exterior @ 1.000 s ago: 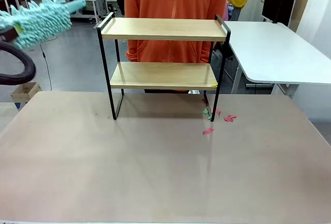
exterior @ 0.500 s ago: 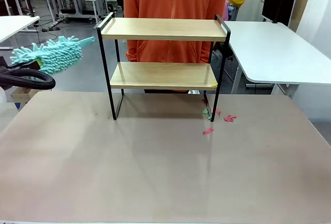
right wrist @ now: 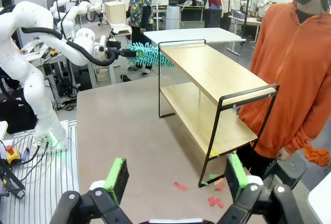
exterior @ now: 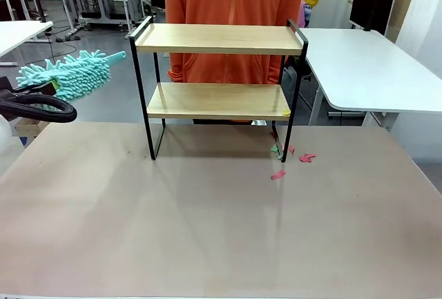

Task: Clean the shelf.
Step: Hand the Duster back to the human.

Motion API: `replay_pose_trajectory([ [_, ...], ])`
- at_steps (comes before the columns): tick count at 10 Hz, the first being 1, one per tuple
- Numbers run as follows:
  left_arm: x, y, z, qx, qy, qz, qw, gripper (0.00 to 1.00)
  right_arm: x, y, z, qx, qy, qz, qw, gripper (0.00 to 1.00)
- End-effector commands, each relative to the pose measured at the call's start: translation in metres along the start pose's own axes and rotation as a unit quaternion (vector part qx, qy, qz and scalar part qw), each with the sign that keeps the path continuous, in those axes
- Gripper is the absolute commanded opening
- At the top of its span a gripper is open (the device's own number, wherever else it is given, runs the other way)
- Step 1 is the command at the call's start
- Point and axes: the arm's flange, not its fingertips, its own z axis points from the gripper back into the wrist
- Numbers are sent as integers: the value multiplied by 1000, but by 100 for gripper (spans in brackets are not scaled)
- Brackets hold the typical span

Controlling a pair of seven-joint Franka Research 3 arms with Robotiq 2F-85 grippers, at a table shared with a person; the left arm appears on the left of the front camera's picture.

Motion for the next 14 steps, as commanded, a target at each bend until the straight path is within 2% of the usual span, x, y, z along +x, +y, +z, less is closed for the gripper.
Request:
replay_pose_trajectory([
  [1, 4, 0, 3, 1, -5, 4, 1000, 18, 1, -2, -1, 0, -13, 12, 1000, 100],
  [14, 4, 0, 3, 1, -5, 4, 1000, 18, 1, -2, -1, 0, -13, 12, 1000, 100],
])
